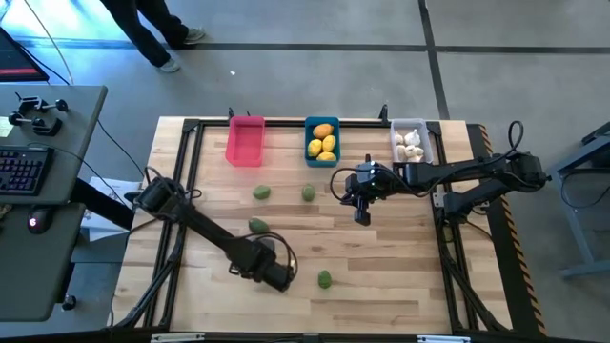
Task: Sort produce into baskets
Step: Put the lemon into the blue bin
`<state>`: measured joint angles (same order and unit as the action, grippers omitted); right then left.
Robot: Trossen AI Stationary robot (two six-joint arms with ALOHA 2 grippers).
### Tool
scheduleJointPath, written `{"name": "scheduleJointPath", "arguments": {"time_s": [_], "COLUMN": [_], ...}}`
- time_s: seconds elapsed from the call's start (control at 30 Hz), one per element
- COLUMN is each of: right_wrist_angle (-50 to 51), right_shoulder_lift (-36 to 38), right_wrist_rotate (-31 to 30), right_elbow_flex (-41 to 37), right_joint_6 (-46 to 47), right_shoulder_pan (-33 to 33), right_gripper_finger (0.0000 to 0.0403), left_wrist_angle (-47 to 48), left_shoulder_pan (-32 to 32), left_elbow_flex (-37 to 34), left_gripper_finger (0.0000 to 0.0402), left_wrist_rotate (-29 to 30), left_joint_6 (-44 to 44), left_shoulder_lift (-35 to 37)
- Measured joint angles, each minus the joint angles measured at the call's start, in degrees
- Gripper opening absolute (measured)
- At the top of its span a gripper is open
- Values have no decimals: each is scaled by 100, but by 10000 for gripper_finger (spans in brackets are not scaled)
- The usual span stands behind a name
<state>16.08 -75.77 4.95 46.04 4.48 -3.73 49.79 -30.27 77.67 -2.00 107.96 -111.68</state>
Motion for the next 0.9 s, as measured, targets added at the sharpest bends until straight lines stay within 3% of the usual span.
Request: {"name": "scheduleJointPath", "arguments": {"time_s": [0.6,0.9], "right_wrist_angle": [0,0], "right_shoulder_lift": [0,0], "right_wrist_rotate": [2,2], "right_elbow_flex": [0,0], "right_joint_6": [1,21], "right_shoulder_pan": [0,0], "right_gripper_finger": [32,32], "left_wrist_angle": [253,257], "left_shoulder_pan": [175,-3], "left_elbow_flex": [-2,-2], "left_gripper_finger": [221,145], "left_wrist_rotate": [290,404], "left_joint_6": [-212,-606], "left_shoulder_lift": [-179,-179]}}
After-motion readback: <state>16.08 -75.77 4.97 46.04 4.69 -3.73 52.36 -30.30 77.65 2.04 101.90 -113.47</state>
